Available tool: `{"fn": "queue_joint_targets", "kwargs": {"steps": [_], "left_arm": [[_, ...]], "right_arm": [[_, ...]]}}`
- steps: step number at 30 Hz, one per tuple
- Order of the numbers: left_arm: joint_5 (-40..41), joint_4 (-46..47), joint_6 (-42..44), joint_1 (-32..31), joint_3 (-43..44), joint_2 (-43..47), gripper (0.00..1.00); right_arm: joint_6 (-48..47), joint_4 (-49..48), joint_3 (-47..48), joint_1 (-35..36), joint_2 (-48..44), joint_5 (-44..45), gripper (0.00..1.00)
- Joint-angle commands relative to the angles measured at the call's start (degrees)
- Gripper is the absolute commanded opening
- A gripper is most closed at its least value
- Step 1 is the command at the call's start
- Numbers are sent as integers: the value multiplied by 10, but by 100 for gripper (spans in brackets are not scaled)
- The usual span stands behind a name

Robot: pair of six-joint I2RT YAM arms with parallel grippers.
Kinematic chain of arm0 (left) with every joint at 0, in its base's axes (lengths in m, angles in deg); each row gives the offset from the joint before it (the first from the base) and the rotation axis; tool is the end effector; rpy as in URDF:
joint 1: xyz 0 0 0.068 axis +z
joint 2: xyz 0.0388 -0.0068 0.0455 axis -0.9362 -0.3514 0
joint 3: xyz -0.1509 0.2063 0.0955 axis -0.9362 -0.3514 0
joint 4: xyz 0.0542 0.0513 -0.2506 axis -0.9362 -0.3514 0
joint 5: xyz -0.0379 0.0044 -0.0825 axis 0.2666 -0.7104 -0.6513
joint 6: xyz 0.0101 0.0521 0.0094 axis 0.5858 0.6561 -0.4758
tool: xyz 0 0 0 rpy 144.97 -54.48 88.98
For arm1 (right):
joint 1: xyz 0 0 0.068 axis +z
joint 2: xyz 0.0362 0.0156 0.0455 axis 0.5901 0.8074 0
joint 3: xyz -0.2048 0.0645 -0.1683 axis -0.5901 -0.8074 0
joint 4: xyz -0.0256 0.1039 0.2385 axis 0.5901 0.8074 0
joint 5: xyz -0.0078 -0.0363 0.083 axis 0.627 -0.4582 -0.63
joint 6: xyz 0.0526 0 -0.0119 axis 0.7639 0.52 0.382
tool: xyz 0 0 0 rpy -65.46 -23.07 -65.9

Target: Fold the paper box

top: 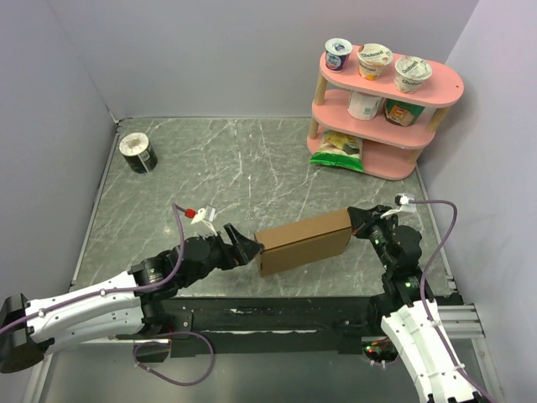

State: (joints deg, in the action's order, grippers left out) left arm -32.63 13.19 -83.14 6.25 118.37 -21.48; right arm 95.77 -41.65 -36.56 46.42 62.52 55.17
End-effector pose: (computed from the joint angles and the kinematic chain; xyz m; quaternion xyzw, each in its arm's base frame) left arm 0.0909 -0.1547 0.2560 -0.0919 0.8112 -0.4420 0.3717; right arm 0.1313 0.0272 0.2473 0.0822 0.7413 0.2493 0.6177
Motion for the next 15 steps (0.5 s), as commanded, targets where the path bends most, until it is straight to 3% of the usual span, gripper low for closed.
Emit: {"fn": "queue_joint_targets", "kwargs": {"steps": [1,11,15], "left_arm": [[-28,67,-39,3,-25,0,86],[-12,115,-74,3,-76,5,67],[-21,140,-82,3,-97,-4,50]], "right_arm": [[-11,137,-38,8,8,4,0],[-9,137,-39,12,6,11,0],[-7,138,-39,13,5,12,0]]}}
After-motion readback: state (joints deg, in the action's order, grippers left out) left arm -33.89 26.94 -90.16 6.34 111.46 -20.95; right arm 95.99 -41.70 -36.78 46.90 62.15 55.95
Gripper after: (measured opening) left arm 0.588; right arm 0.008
